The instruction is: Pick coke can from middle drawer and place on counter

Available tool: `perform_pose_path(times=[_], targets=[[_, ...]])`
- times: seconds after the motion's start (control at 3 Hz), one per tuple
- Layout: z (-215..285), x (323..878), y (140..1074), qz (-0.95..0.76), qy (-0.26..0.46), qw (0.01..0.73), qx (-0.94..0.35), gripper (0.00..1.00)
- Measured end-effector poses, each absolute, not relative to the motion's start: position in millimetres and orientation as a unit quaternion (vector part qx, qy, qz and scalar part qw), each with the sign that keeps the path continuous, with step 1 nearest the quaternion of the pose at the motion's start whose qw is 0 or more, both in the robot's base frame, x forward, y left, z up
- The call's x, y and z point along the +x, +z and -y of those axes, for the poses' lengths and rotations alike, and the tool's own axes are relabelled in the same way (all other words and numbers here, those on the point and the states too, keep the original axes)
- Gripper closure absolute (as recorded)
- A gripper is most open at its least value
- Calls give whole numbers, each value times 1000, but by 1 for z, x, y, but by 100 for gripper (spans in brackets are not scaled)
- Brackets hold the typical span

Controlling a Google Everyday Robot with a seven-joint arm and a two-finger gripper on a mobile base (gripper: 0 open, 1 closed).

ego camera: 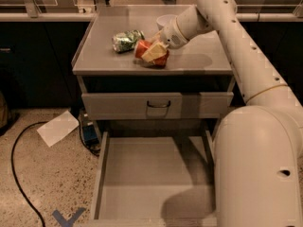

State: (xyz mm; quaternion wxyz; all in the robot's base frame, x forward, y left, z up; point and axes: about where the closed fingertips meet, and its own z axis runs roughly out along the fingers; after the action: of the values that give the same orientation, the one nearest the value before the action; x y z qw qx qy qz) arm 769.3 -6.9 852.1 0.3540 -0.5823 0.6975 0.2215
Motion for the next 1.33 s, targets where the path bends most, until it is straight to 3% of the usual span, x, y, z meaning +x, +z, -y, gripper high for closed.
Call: perform_pose_path(times=[1.0,1.33], targets=[[7,769,852,-698,222,354,-582,12],[7,769,852,-697,222,354,-582,0]])
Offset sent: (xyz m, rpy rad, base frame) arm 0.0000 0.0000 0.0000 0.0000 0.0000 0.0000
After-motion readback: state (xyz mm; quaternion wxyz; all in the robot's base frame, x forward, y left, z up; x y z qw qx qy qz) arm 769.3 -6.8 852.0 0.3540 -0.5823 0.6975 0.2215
